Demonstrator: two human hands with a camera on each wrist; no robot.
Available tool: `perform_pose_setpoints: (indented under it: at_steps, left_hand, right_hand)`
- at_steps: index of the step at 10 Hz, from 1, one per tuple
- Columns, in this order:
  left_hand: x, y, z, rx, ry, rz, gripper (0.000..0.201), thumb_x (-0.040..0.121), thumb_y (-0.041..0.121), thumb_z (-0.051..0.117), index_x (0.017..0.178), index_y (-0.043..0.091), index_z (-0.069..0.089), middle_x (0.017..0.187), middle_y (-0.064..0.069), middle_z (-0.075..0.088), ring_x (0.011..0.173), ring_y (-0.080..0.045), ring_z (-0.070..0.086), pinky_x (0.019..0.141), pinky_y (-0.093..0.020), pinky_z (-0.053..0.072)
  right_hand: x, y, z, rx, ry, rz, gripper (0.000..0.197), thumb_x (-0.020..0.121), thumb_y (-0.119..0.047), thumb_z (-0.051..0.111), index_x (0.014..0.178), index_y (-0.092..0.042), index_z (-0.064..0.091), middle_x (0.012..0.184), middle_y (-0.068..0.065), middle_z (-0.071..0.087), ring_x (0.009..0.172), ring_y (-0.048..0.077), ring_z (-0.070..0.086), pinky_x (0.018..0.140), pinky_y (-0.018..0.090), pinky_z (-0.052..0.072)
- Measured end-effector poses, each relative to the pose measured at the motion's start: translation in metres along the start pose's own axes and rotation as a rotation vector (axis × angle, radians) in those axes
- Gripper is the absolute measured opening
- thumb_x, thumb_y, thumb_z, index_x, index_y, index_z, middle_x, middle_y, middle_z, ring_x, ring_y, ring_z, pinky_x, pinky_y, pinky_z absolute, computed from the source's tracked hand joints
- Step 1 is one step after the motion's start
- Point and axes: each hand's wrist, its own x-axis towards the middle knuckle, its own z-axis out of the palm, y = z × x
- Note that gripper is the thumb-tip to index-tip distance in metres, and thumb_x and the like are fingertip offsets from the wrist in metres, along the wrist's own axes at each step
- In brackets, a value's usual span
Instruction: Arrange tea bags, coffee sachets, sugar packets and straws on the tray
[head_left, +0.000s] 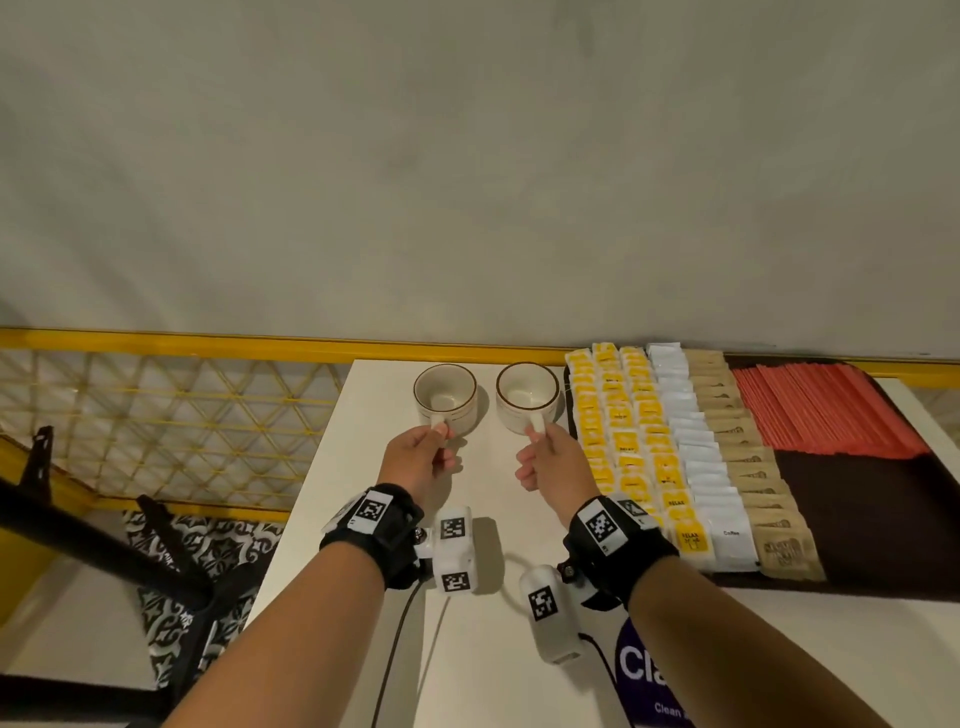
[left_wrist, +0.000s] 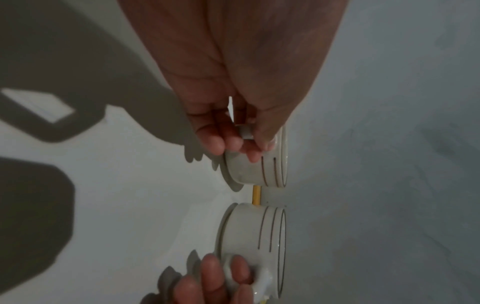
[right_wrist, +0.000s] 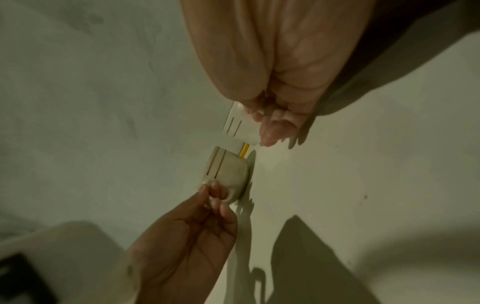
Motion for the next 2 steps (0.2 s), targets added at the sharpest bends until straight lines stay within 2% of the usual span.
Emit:
perform_pose_setpoints:
  at_steps: [1,2]
  left_hand:
    - [0.0057,-0.0004,-0.0009,0.128,0.033,0.019,0.026,0.098,0.015,0.051,0.075,0.007,0.06,0.044,0.008,0.054,0.051,-0.014,0.047,0.068,-0.028,0.047]
    - [0.0102,-0.0039,-0.0053,0.208,0.074,0.055,0.028,0.093,0.019,0.059,0.068,0.008,0.056,0.048,0.003,0.05,0.053,-0.016,0.048,0.071,-0.03,0.046]
  right_hand:
    - [0.0018,-0.0002,0.0042,-0.008,-0.035,-0.034,0.02,0.103,-0.013,0.031,0.095,-0.015,0.049,0.072,0.002,0.048,0.046,0.013,0.039,0.043,0.019,0.03]
    - [-0.0039,0.0035,-0.0043,-0.142,-0.007,-0.16,0.035,0.102,-0.006,0.037,0.13,-0.025,0.033,0.096,0.005,0.057,0.062,0.019,0.056,0.056,0.026,0.045]
